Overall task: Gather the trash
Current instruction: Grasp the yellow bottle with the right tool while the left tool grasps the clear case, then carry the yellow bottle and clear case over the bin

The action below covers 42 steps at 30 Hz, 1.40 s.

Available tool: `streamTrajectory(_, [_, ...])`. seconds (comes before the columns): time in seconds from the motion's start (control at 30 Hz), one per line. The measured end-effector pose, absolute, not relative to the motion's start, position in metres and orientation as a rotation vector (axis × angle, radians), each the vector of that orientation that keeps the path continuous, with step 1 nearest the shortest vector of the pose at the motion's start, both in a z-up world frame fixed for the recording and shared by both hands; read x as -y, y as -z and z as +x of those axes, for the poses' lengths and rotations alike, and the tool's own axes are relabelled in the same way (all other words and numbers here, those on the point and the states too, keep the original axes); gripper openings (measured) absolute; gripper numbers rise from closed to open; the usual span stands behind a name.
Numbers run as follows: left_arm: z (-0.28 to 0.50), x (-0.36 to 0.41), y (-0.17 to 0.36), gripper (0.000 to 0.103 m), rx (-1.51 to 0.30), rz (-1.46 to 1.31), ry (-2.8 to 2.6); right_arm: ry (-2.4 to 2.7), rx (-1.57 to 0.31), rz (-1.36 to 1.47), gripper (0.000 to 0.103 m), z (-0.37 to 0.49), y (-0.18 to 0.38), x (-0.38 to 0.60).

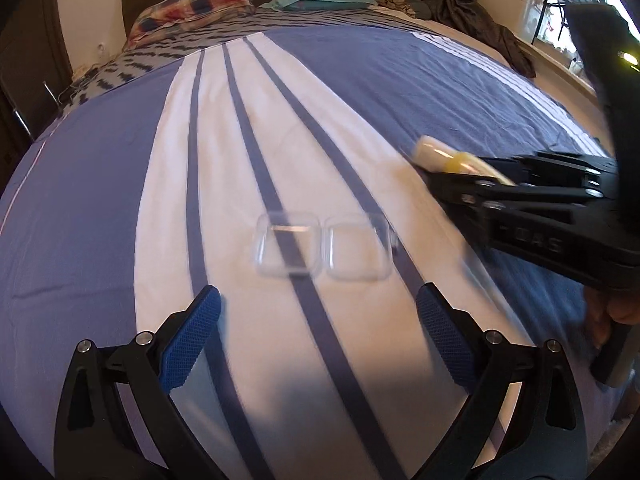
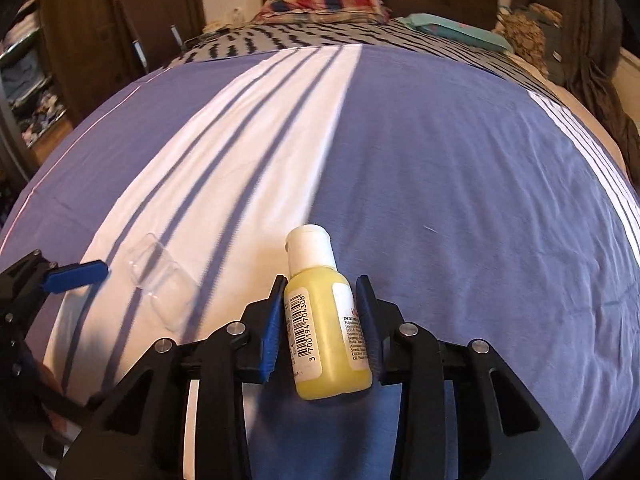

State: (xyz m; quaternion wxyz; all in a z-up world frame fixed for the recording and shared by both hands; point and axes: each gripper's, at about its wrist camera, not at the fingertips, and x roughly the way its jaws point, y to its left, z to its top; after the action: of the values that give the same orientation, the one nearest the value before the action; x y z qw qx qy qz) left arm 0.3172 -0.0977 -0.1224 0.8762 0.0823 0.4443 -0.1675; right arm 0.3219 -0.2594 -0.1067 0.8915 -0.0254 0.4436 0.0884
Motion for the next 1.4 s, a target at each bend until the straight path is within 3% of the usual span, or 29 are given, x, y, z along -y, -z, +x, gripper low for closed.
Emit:
streamTrajectory(0.27, [0.342, 0.099, 0.125, 0.092, -0.922, 0.130, 0.364, -0.153, -0.915, -0.006, 0.035, 0.301, 0.109, 0.281])
streamTrajectory(0.37, [0.340, 0.098, 0.123, 0.075, -0.913, 0.125, 0.374, -0.146, -0.907, 0.018, 0.035, 0.295, 0.110, 0.284])
streamTrajectory(0.57, [0.321, 0.096, 0.120, 0.074, -0.912, 0.134, 0.371, -0.147, -0.900, 0.045, 0.034, 0.266, 0.106, 0.283])
streamTrajectory(1.17, [0.123, 0.062, 0.091, 0.074, -0.858, 0.109, 0.352, -0.131, -0.842, 0.014, 0.034, 0.080, 0.077, 0.258])
streamTrajectory(1.4, [0.035, 0.050, 0.100, 0.074, -0.841, 0.086, 0.359, -0.168, -0.856, 0.038, 0.034, -0.003, 0.091, 0.250])
